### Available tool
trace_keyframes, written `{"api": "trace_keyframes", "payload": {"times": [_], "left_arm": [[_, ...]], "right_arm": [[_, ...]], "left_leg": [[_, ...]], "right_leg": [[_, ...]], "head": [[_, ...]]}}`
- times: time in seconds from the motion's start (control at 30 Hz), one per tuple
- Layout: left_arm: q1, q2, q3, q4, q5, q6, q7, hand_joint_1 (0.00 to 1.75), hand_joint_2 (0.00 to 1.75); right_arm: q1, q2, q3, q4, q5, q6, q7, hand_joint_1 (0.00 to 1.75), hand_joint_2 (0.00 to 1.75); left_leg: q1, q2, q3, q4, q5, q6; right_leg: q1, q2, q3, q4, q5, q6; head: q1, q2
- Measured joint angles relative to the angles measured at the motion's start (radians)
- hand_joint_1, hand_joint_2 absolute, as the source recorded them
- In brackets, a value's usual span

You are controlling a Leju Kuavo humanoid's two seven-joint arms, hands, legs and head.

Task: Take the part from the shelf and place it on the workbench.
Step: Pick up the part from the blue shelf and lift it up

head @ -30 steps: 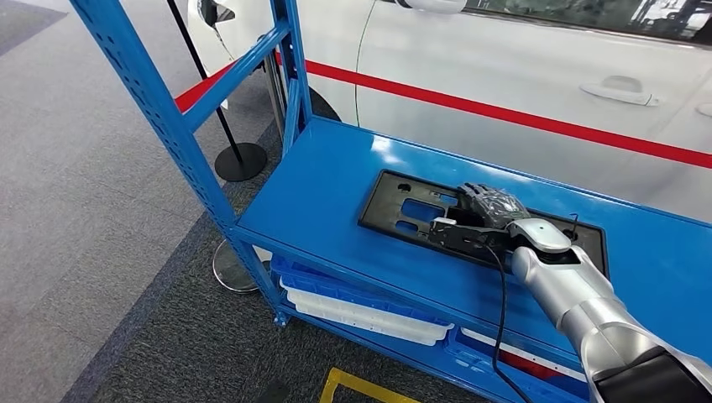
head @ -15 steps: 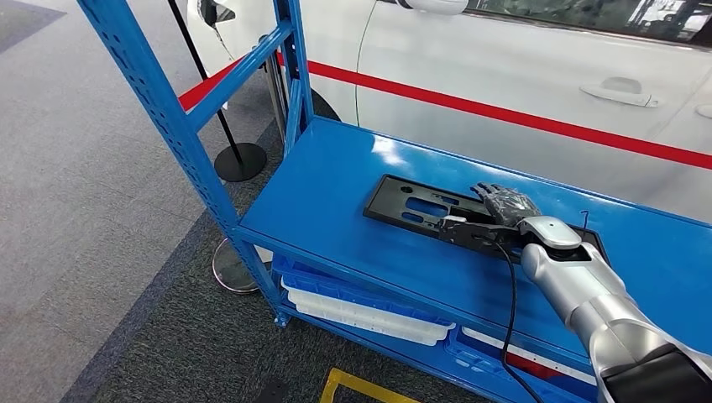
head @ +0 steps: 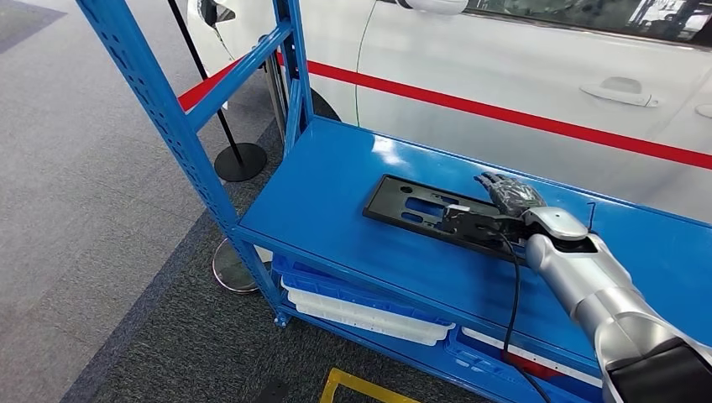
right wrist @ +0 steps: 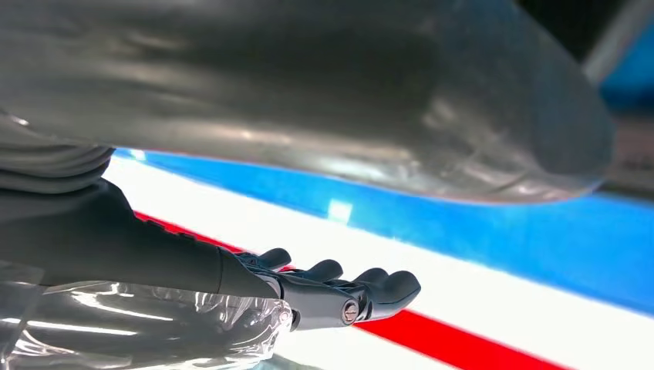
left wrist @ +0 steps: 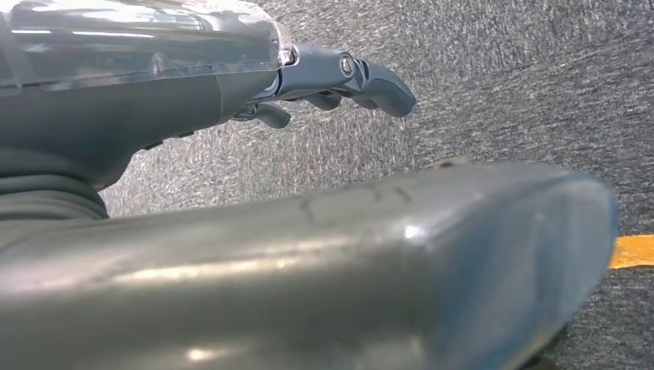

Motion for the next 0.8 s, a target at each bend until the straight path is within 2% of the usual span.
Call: {"api": "trace_keyframes", "payload": {"times": [0.2, 0.27, 0.37, 0.5, 0.6, 0.67, 0.8], "left_arm": [[0.001, 0.0, 0.002, 0.0, 0.018, -0.004, -0.037, 0.0, 0.0], [0.001, 0.0, 0.017, 0.0, 0.058, -0.024, -0.086, 0.0, 0.0], [-0.001, 0.0, 0.064, -0.001, 0.127, -0.071, -0.203, 0.0, 0.0], [-0.012, -0.002, 0.11, -0.003, 0.153, -0.074, -0.329, 0.0, 0.0], [-0.021, -0.003, 0.128, -0.005, 0.164, -0.151, -0.407, 0.0, 0.0], [-0.024, -0.002, 0.137, -0.005, 0.17, -0.201, -0.449, 0.0, 0.0], [-0.028, -0.001, 0.144, -0.005, 0.163, -0.206, -0.472, 0.0, 0.0]], "right_arm": [[-0.028, 0.001, 0.0, -0.003, 0.0, 0.024, 0.0, 0.0, 0.0], [-0.028, 0.001, 0.0, -0.003, 0.002, 0.024, 0.001, 0.0, 0.0], [-0.019, 0.001, 0.0, -0.001, 0.005, 0.017, -0.004, 0.0, 0.0], [0.0, 0.001, -0.001, 0.002, 0.007, 0.003, -0.01, 0.0, 0.0], [0.011, -0.001, -0.005, 0.003, 0.007, -0.001, -0.011, 0.0, 0.0], [0.016, -0.003, -0.009, 0.003, 0.009, -0.002, -0.014, 0.0, 0.0], [0.018, -0.005, -0.013, 0.003, 0.015, -0.002, -0.022, 0.0, 0.0]], "left_leg": [[0.0, 0.0, 0.0, 0.0, 0.0, 0.0], [0.0, 0.0, 0.0, 0.0, 0.0, 0.0], [0.0, 0.0, 0.0, 0.0, 0.0, 0.0], [0.0, 0.0, 0.0, 0.0, 0.0, 0.0], [0.0, 0.0, 0.0, 0.0, 0.0, 0.0], [0.0, 0.0, 0.0, 0.0, 0.0, 0.0], [0.0, 0.0, 0.0, 0.0, 0.0, 0.0]], "right_leg": [[0.0, 0.0, 0.0, 0.0, 0.0, 0.0], [0.0, 0.0, 0.0, 0.0, 0.0, 0.0], [0.0, 0.0, 0.0, 0.0, 0.0, 0.0], [0.0, 0.0, 0.0, 0.0, 0.0, 0.0], [0.0, 0.0, 0.0, 0.0, 0.0, 0.0], [0.0, 0.0, 0.0, 0.0, 0.0, 0.0], [0.0, 0.0, 0.0, 0.0, 0.0, 0.0]], "head": [[0.0, 0.0], [0.0, 0.0], [0.0, 0.0], [0.0, 0.0], [0.0, 0.0], [0.0, 0.0], [0.0, 0.0]]}}
